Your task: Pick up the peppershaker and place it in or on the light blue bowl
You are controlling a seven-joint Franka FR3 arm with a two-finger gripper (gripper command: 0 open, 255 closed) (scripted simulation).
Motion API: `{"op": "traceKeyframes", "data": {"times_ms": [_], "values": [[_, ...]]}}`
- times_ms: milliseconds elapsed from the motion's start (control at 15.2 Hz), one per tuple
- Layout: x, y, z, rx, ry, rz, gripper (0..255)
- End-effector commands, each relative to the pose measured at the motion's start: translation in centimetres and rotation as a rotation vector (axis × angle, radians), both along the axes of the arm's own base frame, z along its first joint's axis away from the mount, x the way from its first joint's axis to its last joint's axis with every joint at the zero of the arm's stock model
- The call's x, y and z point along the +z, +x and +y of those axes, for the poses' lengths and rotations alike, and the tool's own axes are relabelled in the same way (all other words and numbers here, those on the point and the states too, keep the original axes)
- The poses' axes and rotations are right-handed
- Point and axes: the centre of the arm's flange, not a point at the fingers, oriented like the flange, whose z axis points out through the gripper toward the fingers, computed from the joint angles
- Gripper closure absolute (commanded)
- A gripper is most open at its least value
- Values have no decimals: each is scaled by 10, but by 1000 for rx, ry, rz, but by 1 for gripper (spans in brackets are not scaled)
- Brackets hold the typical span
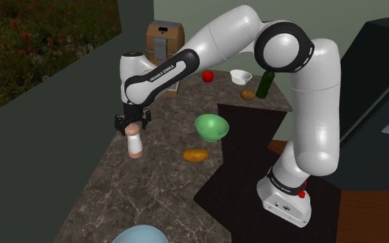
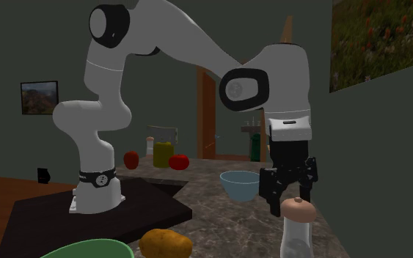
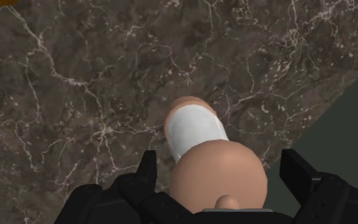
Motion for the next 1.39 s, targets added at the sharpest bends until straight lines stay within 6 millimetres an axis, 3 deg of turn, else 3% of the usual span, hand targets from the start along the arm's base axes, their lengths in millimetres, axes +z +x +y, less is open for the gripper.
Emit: {"op": "traceKeyframes", "data": {"times_ms": [0, 66, 132, 726, 1320], "values": [[0, 0, 0, 0, 0, 0, 0], [0, 0, 0, 0, 0, 0, 0], [0, 0, 0, 0, 0, 0, 255], [0, 0, 0, 0, 0, 0, 255], [47, 0, 0, 0, 0, 0, 255]]}}
